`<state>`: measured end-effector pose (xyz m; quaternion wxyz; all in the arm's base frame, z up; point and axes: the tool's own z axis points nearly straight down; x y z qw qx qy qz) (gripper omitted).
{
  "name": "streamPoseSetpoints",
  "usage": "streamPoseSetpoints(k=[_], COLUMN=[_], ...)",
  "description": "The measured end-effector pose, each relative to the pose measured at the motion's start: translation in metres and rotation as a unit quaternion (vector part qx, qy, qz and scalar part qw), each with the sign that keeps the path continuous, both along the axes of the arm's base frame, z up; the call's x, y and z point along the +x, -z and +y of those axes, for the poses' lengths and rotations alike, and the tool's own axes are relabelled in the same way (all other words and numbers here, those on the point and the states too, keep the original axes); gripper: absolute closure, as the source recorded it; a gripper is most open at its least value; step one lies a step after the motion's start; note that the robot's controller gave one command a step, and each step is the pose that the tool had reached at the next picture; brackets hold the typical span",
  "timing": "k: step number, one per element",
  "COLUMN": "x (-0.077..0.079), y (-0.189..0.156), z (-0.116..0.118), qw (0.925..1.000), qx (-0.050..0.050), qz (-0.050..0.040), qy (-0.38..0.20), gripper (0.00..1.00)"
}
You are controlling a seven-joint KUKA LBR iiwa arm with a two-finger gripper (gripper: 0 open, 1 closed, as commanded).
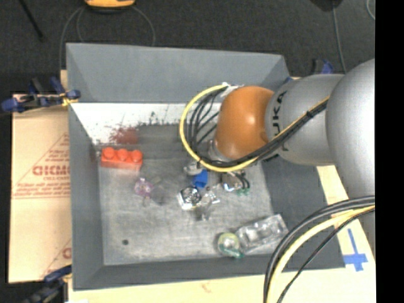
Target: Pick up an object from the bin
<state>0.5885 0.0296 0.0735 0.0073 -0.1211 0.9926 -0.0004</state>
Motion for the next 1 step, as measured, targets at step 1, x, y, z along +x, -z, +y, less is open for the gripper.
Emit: streamPoseSetpoints(k=[1], x=[0.0036], y=[-0.0048], z=[0.0011], qw=[1.0000], qx=[0.001], qz=[-0.0060], qy=[0.001], gripper=[1.00])
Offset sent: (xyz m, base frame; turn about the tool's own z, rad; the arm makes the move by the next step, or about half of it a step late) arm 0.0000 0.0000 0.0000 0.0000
